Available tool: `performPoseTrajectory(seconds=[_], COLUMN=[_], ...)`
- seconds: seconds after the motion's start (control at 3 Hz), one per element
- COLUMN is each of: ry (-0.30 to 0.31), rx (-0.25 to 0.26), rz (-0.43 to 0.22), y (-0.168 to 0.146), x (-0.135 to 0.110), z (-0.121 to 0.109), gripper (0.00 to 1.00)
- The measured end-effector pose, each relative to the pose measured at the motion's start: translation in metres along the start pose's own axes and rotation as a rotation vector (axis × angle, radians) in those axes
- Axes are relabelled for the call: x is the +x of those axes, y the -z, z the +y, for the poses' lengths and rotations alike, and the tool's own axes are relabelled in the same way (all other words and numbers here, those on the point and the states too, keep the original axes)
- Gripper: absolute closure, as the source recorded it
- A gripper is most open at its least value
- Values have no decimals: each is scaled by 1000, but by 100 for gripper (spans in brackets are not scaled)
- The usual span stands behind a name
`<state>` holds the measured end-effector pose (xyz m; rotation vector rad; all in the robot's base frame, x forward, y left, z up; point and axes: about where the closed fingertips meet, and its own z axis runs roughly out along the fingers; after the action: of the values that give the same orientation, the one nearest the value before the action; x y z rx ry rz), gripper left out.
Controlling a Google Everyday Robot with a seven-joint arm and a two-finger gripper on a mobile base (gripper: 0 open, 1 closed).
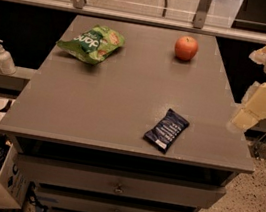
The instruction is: Move apple near rxbar blueberry
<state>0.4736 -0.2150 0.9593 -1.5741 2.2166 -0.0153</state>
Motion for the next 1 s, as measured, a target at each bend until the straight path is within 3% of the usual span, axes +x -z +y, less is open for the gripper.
performPoseTrajectory(seconds=[0.67,1.0], ry=[-88,-114], rx=[-15,-41], rz=[-124,-236], y=[-47,-75], x=[-11,-23], z=[-39,-68], gripper=[0,0])
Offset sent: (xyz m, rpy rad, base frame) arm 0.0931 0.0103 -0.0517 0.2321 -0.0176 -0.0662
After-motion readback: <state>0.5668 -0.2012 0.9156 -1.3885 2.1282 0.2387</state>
